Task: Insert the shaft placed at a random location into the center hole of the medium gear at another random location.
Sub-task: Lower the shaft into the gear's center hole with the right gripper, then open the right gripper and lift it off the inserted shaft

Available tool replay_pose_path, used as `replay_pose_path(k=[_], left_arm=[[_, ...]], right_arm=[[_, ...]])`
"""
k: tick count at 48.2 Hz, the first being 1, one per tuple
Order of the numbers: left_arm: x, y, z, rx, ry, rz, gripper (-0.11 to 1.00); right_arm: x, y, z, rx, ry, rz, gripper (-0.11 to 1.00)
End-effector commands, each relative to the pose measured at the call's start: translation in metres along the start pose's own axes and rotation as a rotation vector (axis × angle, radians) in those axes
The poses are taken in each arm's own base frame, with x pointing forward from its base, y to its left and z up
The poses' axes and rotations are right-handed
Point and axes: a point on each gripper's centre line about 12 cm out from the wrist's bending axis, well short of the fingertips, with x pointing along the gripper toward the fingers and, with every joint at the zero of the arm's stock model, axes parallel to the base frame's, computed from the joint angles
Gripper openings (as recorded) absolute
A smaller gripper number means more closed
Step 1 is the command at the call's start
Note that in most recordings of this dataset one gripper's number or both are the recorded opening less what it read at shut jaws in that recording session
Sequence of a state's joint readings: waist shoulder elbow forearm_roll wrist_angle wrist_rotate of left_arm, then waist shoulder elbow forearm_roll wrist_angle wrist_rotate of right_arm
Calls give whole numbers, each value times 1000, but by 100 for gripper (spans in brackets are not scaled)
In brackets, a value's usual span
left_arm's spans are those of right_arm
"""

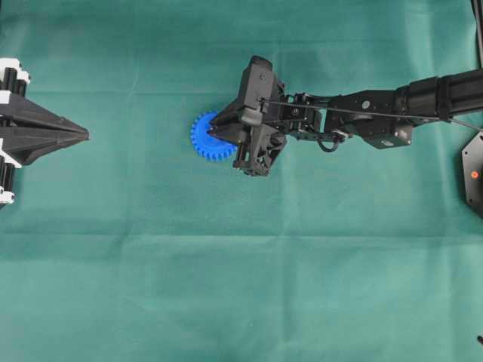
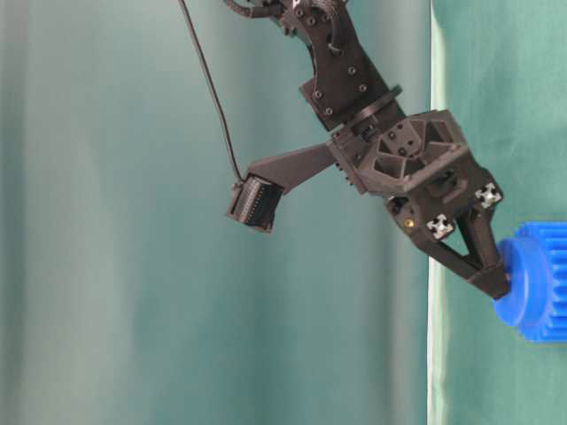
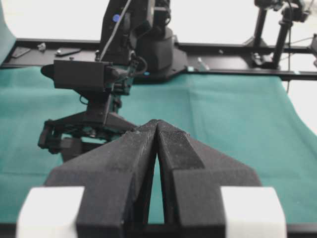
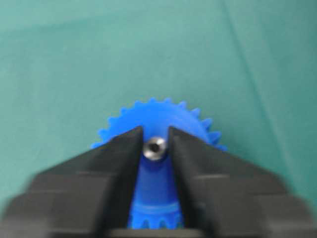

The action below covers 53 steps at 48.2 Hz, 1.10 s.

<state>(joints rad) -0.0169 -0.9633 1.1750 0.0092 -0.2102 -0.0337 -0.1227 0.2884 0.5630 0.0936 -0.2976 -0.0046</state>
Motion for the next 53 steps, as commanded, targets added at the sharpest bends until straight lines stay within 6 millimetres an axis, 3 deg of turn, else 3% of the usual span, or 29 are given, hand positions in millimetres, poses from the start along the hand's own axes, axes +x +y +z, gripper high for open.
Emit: replay_pose_path(k=[1, 7, 9, 16, 32, 45, 53], left_arm=[[3, -1, 8, 1, -20, -3, 0], [3, -1, 9, 1, -20, -3, 0], [3, -1, 9, 1, -21, -3, 0], [3, -1, 9, 1, -21, -4, 0], [3, -1, 10, 1, -23, -3, 0], [3, -1, 10, 1, -23, -3, 0], [3, -1, 9, 1, -21, -4, 0]], right_arm=[[-1, 1, 15, 19, -41, 2, 49], [-3, 1, 17, 21, -47, 2, 83], [-4, 1, 18, 21, -50, 2, 86], [-15, 2, 30, 13, -76, 6, 78], [-60, 6, 75, 0, -154, 22, 79], [-63, 6, 73, 1, -151, 22, 78], [-76, 5, 64, 8, -142, 22, 78]])
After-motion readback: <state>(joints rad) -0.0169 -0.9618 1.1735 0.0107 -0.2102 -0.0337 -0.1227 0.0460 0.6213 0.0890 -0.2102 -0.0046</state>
